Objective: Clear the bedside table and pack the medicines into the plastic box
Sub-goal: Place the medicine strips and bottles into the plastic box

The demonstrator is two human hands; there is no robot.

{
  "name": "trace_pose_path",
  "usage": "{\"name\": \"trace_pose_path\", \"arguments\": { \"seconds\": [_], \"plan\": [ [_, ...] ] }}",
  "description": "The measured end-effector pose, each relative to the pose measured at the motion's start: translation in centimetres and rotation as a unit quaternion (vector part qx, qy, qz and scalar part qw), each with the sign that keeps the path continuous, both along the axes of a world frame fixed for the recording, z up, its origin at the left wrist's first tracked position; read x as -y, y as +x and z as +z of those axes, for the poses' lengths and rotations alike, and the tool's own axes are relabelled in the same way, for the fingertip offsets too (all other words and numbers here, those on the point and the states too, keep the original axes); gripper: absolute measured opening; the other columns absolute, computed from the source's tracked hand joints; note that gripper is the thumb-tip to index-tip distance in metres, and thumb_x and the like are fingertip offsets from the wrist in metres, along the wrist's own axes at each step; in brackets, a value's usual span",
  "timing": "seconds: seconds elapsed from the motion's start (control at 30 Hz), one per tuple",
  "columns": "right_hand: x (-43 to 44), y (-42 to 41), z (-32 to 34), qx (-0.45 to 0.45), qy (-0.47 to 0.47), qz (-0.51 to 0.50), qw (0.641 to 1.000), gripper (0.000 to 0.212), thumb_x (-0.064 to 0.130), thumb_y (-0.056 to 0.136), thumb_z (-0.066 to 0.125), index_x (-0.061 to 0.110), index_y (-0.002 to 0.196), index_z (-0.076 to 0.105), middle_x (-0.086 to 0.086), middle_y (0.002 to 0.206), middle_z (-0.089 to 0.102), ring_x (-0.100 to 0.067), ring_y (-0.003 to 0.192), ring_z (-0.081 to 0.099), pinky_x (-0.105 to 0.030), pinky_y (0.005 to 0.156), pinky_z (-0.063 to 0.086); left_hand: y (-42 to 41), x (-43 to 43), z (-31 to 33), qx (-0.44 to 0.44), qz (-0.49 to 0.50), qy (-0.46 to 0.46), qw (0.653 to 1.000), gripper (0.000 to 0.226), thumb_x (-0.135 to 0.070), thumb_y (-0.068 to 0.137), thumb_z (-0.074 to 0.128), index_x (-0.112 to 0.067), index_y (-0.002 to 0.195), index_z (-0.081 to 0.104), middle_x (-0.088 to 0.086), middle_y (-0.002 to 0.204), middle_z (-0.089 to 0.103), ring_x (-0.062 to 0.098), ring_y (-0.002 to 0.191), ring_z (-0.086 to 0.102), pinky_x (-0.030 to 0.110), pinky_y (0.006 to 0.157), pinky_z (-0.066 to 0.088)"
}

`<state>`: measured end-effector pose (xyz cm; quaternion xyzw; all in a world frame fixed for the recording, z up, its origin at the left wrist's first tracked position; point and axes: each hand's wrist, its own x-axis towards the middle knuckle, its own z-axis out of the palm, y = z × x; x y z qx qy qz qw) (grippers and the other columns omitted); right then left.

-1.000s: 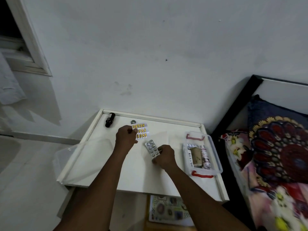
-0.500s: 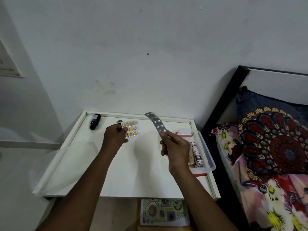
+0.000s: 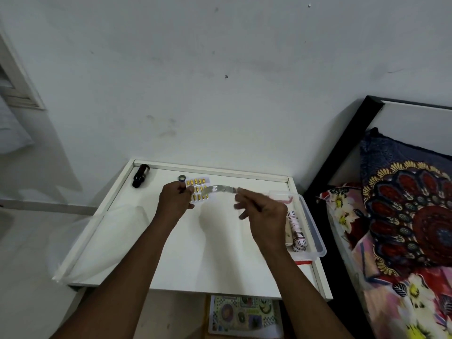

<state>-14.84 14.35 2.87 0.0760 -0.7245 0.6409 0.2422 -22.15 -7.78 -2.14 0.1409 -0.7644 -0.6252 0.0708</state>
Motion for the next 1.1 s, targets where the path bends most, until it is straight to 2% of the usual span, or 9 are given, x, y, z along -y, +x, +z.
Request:
{"name": "trace_pose_path", "arguments": {
  "seconds": [0.07, 0.13, 0.27, 0.37, 0.53, 0.63, 0.73, 0.97, 1.1],
  "plan": [
    [-0.4, -0.4, 0.7, 0.173, -0.235, 0.091, 0.952, 0.015, -0.007, 0.088, 0.069, -0.005, 0.102, 0.074, -0.023, 0.087, 0.076, -0.035, 0.078, 0.077, -0.033, 0.063, 0.061, 0.0, 0.0, 0.0, 0.002, 0.000, 0.002, 1.000, 0.010, -0.013, 0.095, 0.064, -0.010, 0.091, 0.073, 0.012, 0.091, 0.074, 0.024, 0.066, 0.071, 0.039, 0.069, 0.064],
    [-1.5, -0.7, 1.0, 0.257, -0.360, 0.145, 0.885, 0.014, -0.009, 0.086, 0.067, -0.010, 0.099, 0.070, -0.025, 0.092, 0.074, -0.038, 0.086, 0.076, -0.032, 0.072, 0.063, 0.1, -0.1, 0.0, 0.006, -0.001, 0.005, 1.000, 0.010, -0.014, 0.095, 0.064, -0.010, 0.093, 0.073, 0.012, 0.092, 0.075, 0.024, 0.066, 0.070, 0.038, 0.069, 0.064],
    [-2.7, -1.1, 1.0, 0.290, -0.431, 0.208, 0.829, 0.025, -0.005, 0.086, 0.048, -0.014, 0.093, 0.070, -0.029, 0.098, 0.070, -0.036, 0.087, 0.075, -0.034, 0.072, 0.063, 0.1, -0.3, -0.1, 0.014, -0.008, 0.002, 1.000, 0.013, -0.015, 0.095, 0.064, -0.005, 0.095, 0.073, 0.012, 0.092, 0.075, 0.024, 0.066, 0.071, 0.035, 0.066, 0.063],
    [-2.4, -1.7, 1.6, 0.266, -0.386, 0.211, 0.858, 0.035, 0.014, 0.079, 0.059, -0.015, 0.095, 0.069, -0.028, 0.093, 0.070, -0.037, 0.078, 0.069, -0.035, 0.066, 0.061, 0.1, -0.5, 0.0, 0.014, -0.011, -0.007, 1.000, 0.012, -0.015, 0.095, 0.065, -0.012, 0.087, 0.073, 0.009, 0.086, 0.075, 0.018, 0.061, 0.072, 0.028, 0.057, 0.060],
    [-1.1, -2.3, 3.0, 0.100, -0.116, 0.208, 0.966, 0.019, -0.011, 0.079, 0.070, -0.007, 0.097, 0.072, -0.022, 0.088, 0.073, -0.026, 0.061, 0.060, -0.031, 0.055, 0.049, -0.1, -0.6, -0.2, 0.015, -0.013, -0.013, 1.000, 0.011, -0.016, 0.095, 0.065, -0.013, 0.088, 0.073, 0.006, 0.083, 0.075, 0.010, 0.054, 0.070, 0.028, 0.058, 0.061],
    [-0.9, -2.2, 3.6, 0.100, -0.004, 0.244, 0.965, 0.030, -0.010, 0.080, 0.071, 0.003, 0.107, 0.070, -0.016, 0.081, 0.071, -0.021, 0.057, 0.058, -0.029, 0.051, 0.048, -0.2, -0.5, -0.2, 0.015, -0.010, -0.016, 1.000, 0.012, -0.015, 0.096, 0.066, -0.014, 0.086, 0.072, 0.006, 0.081, 0.074, 0.009, 0.050, 0.069, 0.027, 0.057, 0.061],
    [-1.0, -2.3, 3.5, 0.149, 0.064, 0.237, 0.958, 0.022, -0.014, 0.086, 0.068, -0.005, 0.107, 0.068, -0.027, 0.081, 0.069, -0.024, 0.056, 0.056, -0.031, 0.052, 0.046, -0.3, -0.6, -0.2, 0.015, -0.011, -0.018, 1.000, 0.010, -0.016, 0.096, 0.066, -0.013, 0.088, 0.072, 0.007, 0.084, 0.074, 0.011, 0.054, 0.071, 0.023, 0.053, 0.059],
    [-1.4, -2.7, 3.0, 0.129, 0.061, 0.198, 0.970, 0.018, -0.010, 0.089, 0.067, -0.006, 0.105, 0.073, -0.008, 0.075, 0.068, -0.013, 0.060, 0.058, -0.021, 0.054, 0.047, 0.1, -1.0, 0.5, 0.014, -0.020, -0.005, 1.000, 0.009, -0.014, 0.095, 0.067, -0.012, 0.088, 0.071, 0.013, 0.089, 0.074, 0.008, 0.050, 0.067, 0.026, 0.056, 0.060],
    [-1.7, -3.3, 2.8, 0.235, -0.053, 0.124, 0.962, 0.016, -0.016, 0.084, 0.055, -0.007, 0.084, 0.068, -0.013, 0.070, 0.066, -0.024, 0.056, 0.057, -0.026, 0.052, 0.045, 1.1, -1.2, 1.9, -0.041, -0.061, 0.063, 0.995, 0.007, -0.011, 0.094, 0.068, -0.009, 0.101, 0.069, 0.018, 0.098, 0.074, 0.021, 0.077, 0.071, 0.032, 0.060, 0.061]
  ]
}}
